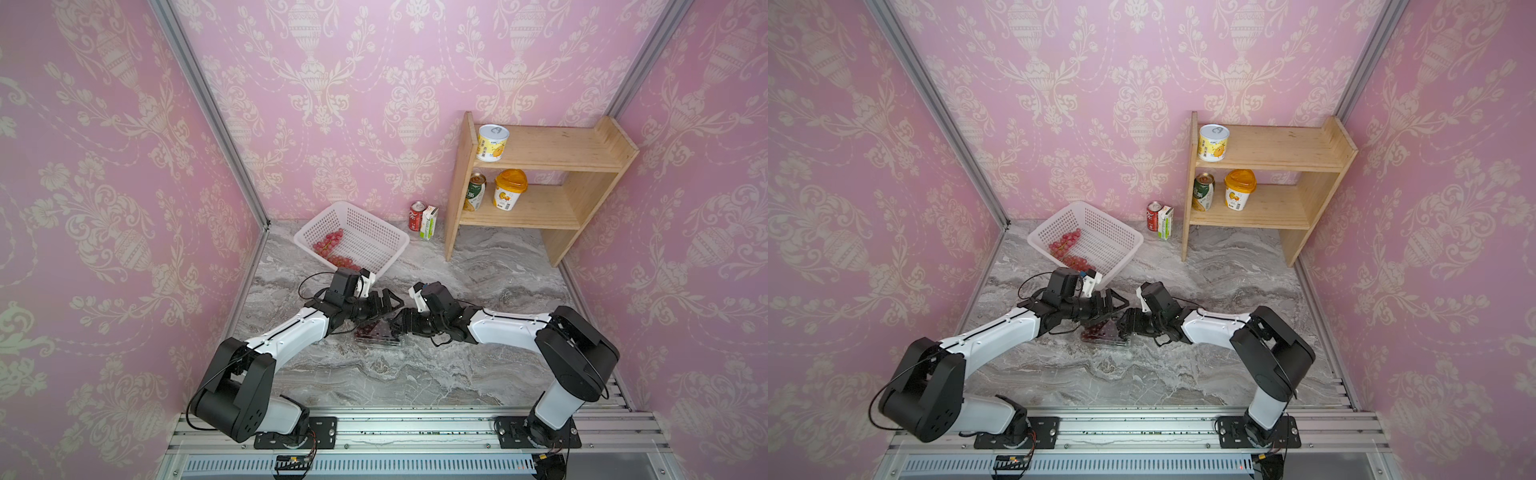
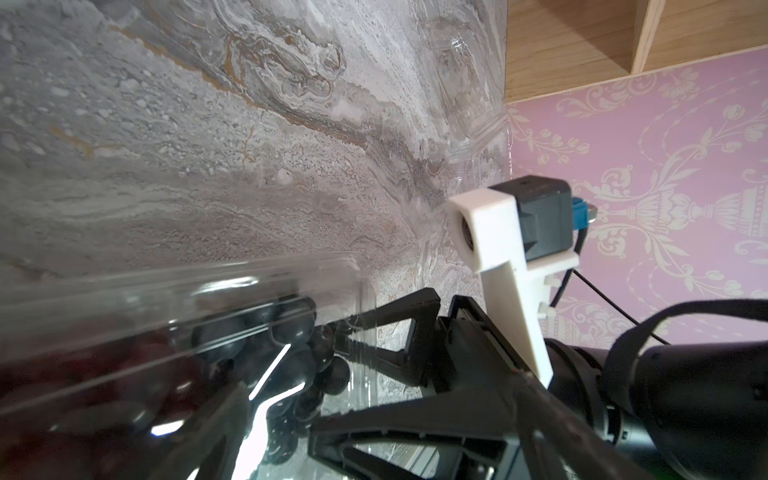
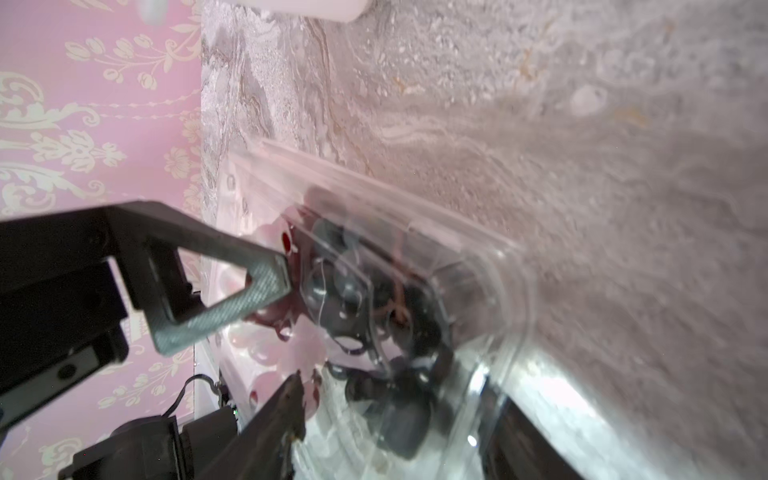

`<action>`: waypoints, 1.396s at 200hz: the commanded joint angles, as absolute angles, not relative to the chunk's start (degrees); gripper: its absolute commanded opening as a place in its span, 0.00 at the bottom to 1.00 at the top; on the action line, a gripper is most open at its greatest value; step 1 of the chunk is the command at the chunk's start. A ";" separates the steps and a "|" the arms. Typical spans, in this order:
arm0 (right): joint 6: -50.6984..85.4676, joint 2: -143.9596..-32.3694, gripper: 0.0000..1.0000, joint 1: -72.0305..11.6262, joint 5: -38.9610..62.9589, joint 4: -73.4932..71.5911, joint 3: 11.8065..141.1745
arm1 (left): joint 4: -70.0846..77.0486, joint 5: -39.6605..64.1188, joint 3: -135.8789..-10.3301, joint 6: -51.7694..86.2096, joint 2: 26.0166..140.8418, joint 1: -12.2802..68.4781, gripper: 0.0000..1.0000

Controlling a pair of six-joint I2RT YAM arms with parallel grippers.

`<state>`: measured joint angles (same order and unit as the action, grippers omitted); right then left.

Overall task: Pack grapes into containers
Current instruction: Close the packing box at the center of the board.

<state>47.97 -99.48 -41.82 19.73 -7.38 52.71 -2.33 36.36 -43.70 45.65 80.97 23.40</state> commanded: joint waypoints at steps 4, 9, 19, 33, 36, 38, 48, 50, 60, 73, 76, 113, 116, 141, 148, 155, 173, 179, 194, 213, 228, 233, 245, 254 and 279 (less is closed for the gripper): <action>44.63 -101.11 0.66 -39.26 20.88 -4.02 54.91 | -5.99 34.19 -42.38 44.90 79.68 22.36 0.99; 44.65 -100.69 0.66 -38.85 21.40 -4.59 53.92 | -6.34 34.20 -42.36 44.70 79.40 22.04 0.99; 44.34 -98.92 0.67 -38.26 22.50 -5.57 51.71 | -6.70 34.11 -42.36 44.24 78.82 21.55 0.99; 43.17 -95.27 0.68 -38.11 24.02 -6.02 48.33 | -6.86 34.29 -42.36 43.71 78.57 21.11 0.99; 42.92 -94.14 0.69 -38.06 24.13 -5.98 47.62 | -6.86 34.31 -42.36 43.69 78.55 21.12 0.99; 42.74 -93.43 0.69 -38.06 24.20 -5.91 47.17 | -6.92 34.29 -42.36 43.66 78.63 21.10 0.99; 42.37 -90.20 0.69 -38.13 24.94 -6.30 44.51 | -6.55 34.49 -40.50 43.64 78.90 21.01 0.99; 42.37 -89.41 0.70 -38.14 25.02 -6.56 43.89 | -6.41 34.57 -40.47 43.71 78.94 21.07 0.99; 42.92 -86.25 0.70 -38.14 25.76 -8.32 40.73 | -5.43 35.00 -40.21 44.19 79.33 21.08 0.99; 44.22 -83.45 0.69 -38.11 26.84 -11.60 36.71 | -4.69 35.07 -39.95 44.58 79.53 21.05 0.99; 44.58 -82.96 0.69 -38.12 27.29 -12.66 36.00 | -4.48 35.11 -39.91 44.63 79.54 21.06 0.99; 47.21 -82.98 0.62 -39.96 30.08 -19.59 31.45 | -3.92 34.98 -39.55 44.71 79.64 21.05 0.99; 47.20 -83.35 0.61 -40.18 30.15 -19.67 31.67 | -3.94 34.91 -39.55 44.76 79.58 21.01 0.99; 48.17 -85.76 0.57 -41.00 31.25 -22.91 32.97 | -4.34 34.64 -39.70 44.74 78.93 21.03 0.99; 48.64 -86.34 0.57 -41.18 31.63 -23.64 33.28 | -4.57 34.56 -39.80 44.74 78.72 21.02 0.99; 48.94 -86.99 0.56 -41.36 31.80 -24.04 33.73 | -4.77 34.48 -39.90 44.67 78.46 21.03 0.99; 48.68 -88.78 0.54 -41.98 31.84 -24.07 34.71 | -5.33 34.28 -40.24 44.34 77.89 21.02 0.99; 48.78 -89.37 0.53 -41.97 31.92 -24.36 34.88 | -5.45 34.19 -40.35 44.23 77.80 21.06 0.99; 49.46 -90.77 0.50 -42.01 32.34 -26.26 35.01 | -5.62 34.21 -40.60 44.05 77.86 21.03 0.99; 49.80 -92.12 0.43 -42.10 32.69 -27.08 35.44 | -5.71 34.19 -40.61 43.87 78.08 21.03 0.99; 50.13 -92.94 0.38 -42.16 32.78 -27.96 35.31 | -5.54 34.23 -40.43 43.86 78.25 21.01 0.99; 50.25 -93.08 0.37 -42.18 32.74 -28.24 35.21 | -5.54 34.22 -40.35 43.78 78.35 21.01 0.99; 50.45 -93.56 0.36 -42.22 32.88 -28.69 35.16 | -5.62 34.19 -40.39 43.69 78.47 20.99 0.99; 50.46 -93.84 0.33 -42.36 32.91 -28.83 35.23 | -5.62 34.37 -40.35 43.67 78.51 20.92 0.99; 50.36 -94.44 0.29 -42.45 32.96 -29.28 34.98 | -5.97 34.26 -40.52 43.45 78.34 20.84 0.99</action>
